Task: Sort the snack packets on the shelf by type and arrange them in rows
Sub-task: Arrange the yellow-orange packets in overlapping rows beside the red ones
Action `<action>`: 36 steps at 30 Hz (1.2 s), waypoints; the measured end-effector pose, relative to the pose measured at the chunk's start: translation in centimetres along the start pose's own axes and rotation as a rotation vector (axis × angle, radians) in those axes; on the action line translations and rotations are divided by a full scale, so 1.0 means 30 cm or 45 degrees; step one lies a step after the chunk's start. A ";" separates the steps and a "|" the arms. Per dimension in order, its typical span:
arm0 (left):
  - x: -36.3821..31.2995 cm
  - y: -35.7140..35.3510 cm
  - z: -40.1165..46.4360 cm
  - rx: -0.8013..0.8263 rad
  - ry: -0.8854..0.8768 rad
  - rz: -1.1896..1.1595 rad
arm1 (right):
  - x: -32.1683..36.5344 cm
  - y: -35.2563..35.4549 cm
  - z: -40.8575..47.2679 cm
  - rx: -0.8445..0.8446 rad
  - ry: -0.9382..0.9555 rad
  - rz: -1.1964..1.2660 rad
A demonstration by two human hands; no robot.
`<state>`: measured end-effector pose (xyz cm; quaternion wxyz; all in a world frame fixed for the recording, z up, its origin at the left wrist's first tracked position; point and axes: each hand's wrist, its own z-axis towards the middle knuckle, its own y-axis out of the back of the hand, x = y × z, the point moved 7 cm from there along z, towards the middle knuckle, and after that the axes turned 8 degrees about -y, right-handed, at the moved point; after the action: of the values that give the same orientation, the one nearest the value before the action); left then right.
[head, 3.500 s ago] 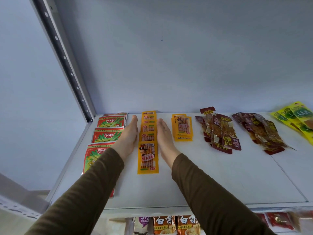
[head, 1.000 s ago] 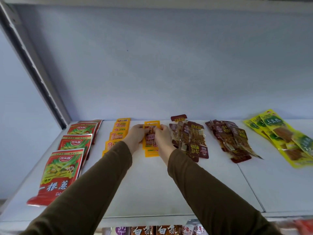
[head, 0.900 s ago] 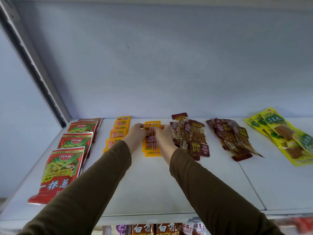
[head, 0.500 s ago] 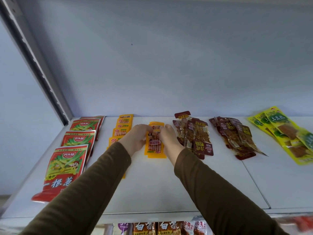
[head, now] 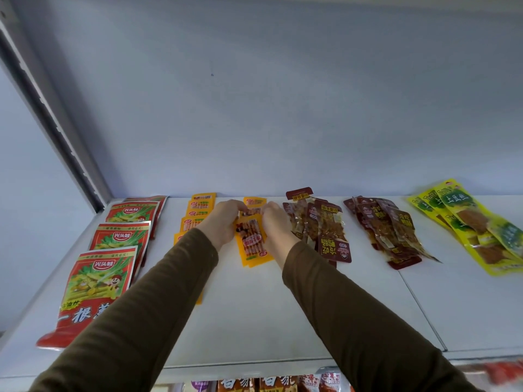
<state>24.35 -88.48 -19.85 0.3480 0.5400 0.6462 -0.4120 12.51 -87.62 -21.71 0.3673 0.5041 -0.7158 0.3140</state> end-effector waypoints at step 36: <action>0.125 0.075 0.003 0.011 -0.430 1.028 | -0.121 0.102 -0.035 0.008 0.362 -0.458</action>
<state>25.91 -86.86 -23.61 0.5797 0.6757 0.3156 -0.3283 10.61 -84.09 -24.44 0.5131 0.5754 -0.5544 0.3136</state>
